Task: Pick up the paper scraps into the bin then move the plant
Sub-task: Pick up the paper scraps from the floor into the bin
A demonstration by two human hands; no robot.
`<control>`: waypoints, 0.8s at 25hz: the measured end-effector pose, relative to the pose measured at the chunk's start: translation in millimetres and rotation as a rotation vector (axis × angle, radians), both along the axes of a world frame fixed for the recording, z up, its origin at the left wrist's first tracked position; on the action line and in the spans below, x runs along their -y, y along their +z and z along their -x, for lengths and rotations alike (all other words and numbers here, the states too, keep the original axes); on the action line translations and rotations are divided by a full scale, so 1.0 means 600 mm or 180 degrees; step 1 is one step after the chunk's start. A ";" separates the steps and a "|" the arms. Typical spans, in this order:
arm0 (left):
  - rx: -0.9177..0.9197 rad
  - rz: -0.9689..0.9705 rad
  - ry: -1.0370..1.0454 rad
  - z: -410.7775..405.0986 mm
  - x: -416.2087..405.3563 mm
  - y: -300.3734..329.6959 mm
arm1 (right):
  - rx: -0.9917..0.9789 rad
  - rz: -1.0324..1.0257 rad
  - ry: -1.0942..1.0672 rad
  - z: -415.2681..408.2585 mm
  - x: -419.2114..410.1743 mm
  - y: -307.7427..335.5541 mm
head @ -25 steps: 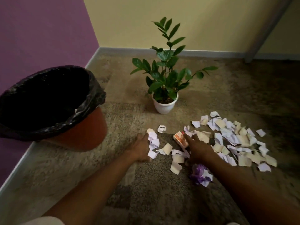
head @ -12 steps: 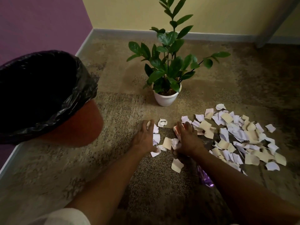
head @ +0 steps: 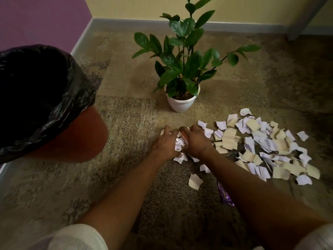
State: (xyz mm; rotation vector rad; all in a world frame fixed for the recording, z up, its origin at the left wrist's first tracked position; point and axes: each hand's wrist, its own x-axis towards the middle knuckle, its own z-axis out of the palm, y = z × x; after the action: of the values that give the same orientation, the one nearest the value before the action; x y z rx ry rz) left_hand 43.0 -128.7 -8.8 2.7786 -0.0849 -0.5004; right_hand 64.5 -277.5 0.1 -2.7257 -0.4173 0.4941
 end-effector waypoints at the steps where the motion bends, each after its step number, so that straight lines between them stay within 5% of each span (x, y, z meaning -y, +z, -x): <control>1: 0.0064 0.0115 0.0060 0.007 0.002 -0.001 | 0.0036 -0.0018 -0.0016 0.007 0.001 0.000; 12: 0.0224 0.0454 0.0280 0.057 -0.040 0.061 | -0.0260 -0.0915 -0.0585 0.076 -0.036 0.036; 20: 0.1094 0.0623 0.0843 0.041 -0.105 0.205 | 0.0212 -0.1789 -0.0634 0.062 -0.102 0.177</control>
State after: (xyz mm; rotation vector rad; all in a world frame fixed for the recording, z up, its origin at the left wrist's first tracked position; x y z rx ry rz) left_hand 18.3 -65.9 114.1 2.5994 0.1478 0.0512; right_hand 27.2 -216.4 106.6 -2.2097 -0.2479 0.1921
